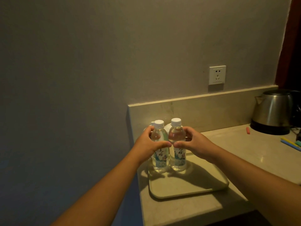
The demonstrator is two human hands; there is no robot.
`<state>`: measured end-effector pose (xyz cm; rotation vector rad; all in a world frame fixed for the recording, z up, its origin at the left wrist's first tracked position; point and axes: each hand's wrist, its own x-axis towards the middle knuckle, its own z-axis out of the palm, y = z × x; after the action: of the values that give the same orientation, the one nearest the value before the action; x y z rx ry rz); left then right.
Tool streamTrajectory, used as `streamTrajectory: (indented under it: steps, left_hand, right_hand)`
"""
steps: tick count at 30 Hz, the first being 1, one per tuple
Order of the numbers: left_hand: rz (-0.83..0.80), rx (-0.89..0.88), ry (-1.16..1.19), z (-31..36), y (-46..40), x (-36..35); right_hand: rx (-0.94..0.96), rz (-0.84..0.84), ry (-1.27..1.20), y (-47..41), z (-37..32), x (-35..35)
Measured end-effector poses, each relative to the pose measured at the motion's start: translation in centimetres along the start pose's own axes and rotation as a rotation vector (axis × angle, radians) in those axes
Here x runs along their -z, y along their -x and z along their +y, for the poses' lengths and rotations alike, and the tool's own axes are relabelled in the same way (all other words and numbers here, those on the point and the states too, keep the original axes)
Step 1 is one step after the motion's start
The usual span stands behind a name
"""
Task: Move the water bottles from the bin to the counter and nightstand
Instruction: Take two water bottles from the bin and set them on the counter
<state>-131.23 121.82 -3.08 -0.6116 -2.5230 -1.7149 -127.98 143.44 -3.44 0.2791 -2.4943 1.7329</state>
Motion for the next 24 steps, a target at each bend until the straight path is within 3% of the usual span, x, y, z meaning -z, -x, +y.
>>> streamTrajectory:
  steps: [5,8,10,12,14,16,24]
  left_hand:
    - [-0.061,0.024,0.003,0.3,0.5,0.3]
    - [-0.146,0.131,-0.021,-1.0,2.9,0.9]
    - [-0.296,0.201,-0.139,-2.8,5.3,1.0]
    - [-0.412,0.253,-0.404,-4.2,7.0,0.7]
    - [-0.427,0.263,-0.604,-5.2,7.7,0.3]
    - [-0.422,0.255,-0.660,-5.5,7.9,-0.1]
    - [-0.373,0.252,-0.652,-5.4,8.8,-0.5]
  right_hand:
    - [-0.033,-0.027,0.036,0.6,-0.5,0.2]
    - [-0.148,-0.045,0.200,2.0,0.1,0.8]
    - [-0.228,-0.083,0.396,3.4,1.0,1.6]
    - [-0.237,-0.143,0.581,4.6,1.8,2.0]
    - [-0.221,-0.181,0.712,5.4,2.7,1.6]
    - [-0.182,-0.190,0.804,5.3,3.4,1.0]
    - [-0.115,-0.205,0.944,4.6,5.3,1.2]
